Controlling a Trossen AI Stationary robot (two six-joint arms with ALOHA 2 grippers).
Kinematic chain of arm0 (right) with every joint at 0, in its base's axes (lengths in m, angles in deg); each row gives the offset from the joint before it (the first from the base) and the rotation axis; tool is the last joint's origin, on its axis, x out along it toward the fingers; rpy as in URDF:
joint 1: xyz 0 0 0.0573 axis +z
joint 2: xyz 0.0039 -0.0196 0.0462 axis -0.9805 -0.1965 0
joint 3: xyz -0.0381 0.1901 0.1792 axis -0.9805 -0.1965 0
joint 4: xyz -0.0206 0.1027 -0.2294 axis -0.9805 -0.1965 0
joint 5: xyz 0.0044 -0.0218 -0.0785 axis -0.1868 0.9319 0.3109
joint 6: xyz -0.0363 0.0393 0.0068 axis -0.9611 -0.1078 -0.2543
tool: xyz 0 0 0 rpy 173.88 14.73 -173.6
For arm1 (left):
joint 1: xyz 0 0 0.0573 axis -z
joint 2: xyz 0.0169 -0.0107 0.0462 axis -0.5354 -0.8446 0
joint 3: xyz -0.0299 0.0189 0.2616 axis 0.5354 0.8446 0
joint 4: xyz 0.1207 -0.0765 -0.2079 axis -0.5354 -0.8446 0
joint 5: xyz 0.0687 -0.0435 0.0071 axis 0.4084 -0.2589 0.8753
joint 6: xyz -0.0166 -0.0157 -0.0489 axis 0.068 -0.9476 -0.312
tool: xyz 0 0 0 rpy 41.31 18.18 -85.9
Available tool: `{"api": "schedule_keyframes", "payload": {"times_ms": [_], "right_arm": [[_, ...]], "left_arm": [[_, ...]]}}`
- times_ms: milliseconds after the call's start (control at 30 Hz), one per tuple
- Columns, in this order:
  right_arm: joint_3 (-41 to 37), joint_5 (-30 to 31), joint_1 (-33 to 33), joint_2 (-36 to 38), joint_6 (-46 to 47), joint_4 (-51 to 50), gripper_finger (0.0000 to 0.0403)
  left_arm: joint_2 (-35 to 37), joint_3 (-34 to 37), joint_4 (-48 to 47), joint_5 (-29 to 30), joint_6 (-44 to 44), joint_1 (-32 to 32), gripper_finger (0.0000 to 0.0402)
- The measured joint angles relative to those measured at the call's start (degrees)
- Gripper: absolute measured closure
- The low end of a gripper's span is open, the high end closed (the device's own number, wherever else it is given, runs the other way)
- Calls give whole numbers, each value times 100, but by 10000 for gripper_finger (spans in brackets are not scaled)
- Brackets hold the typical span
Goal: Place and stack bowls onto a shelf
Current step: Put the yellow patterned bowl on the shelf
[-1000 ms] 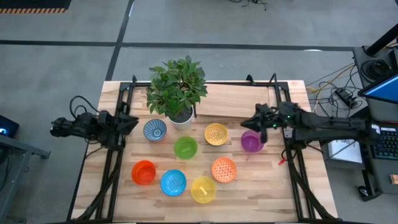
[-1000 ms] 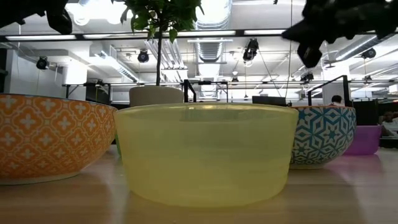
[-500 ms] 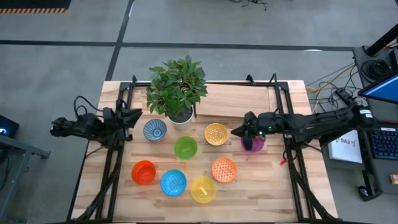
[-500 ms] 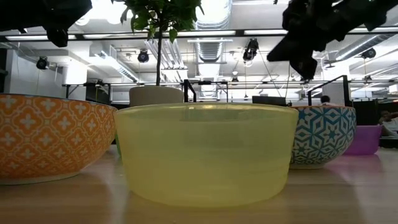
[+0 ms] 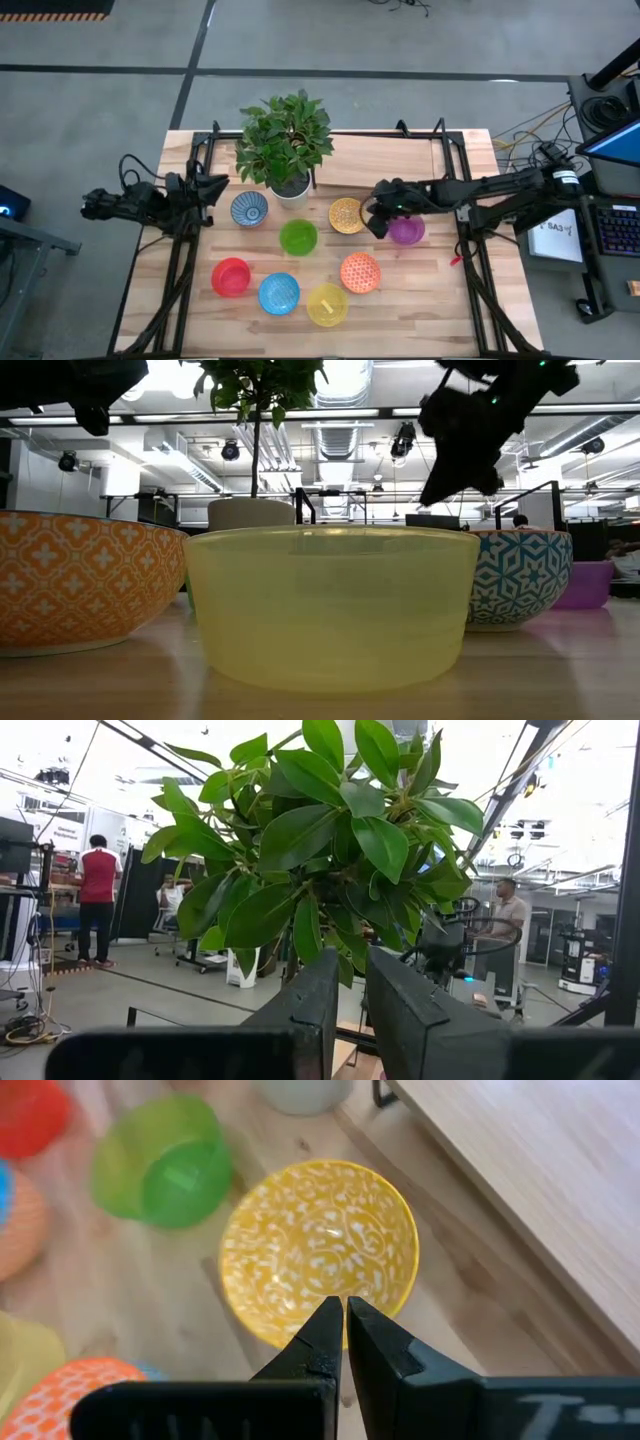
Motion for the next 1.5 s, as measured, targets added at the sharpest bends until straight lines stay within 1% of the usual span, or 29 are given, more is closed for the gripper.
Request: {"api": "schedule_keyframes", "payload": {"times_ms": [167,367,433,667,733,867,967,1033,1233,1367,1500], "right_arm": [[210,-3,-163,-445,138,18,391],[563,-3,-194,-1055,28,-7,391],[795,-3,-194,-1270,-209,26,391],[1655,0,-188,-1929,-1688,-47,391],[1945,-1,-219,-2119,-1829,-290,391],[2515,6,-326,-2468,-1929,-1363,391],[2739,17,-395,-2667,-1930,-1948,391],[2809,13,-412,-2766,-1930,-2080,391],[2829,16,-414,-2869,-1870,-2064,391],[2895,360,-414,-2843,-1691,-2046,391],[2928,406,-416,-2753,-1471,-2069,374]], "left_arm": [[0,0,2,2,0,0,364],[0,0,4,2,0,0,364],[0,0,4,2,0,0,364],[0,0,15,2,2,0,364],[0,0,15,3,1,0,364],[0,0,13,4,3,0,364],[0,0,8,4,79,0,364],[0,0,2,4,133,0,364],[0,0,2,4,133,0,364],[1,0,-5,4,137,0,364],[2,0,-23,7,153,0,364]]}}
